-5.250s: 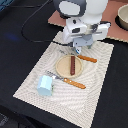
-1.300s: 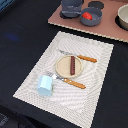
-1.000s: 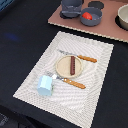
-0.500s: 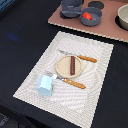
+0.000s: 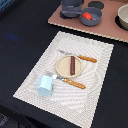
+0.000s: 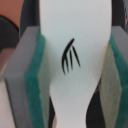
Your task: Interact with the objects in diverse but meaningful ways.
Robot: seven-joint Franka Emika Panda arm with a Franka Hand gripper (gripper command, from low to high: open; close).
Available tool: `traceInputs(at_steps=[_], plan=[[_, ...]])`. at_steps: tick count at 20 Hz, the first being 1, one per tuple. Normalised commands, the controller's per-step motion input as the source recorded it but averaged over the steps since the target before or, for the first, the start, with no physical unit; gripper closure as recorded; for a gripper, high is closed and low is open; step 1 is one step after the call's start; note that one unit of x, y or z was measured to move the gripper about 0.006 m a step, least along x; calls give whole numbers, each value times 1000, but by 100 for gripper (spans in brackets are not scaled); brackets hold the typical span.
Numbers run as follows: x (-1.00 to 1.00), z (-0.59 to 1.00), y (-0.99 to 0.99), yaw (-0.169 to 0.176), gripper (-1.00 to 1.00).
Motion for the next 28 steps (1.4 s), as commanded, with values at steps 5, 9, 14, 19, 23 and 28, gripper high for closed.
traceInputs(at_steps=[5, 9, 14, 19, 23, 28], plan=[[89, -236, 65, 0, -100], [2, -270, 104, 0, -100], [1, -67, 104, 7, -100], [-29, 911, 22, -2, -100], [118, 1000, -151, -11, -100], [553, 897, -422, -17, -100]])
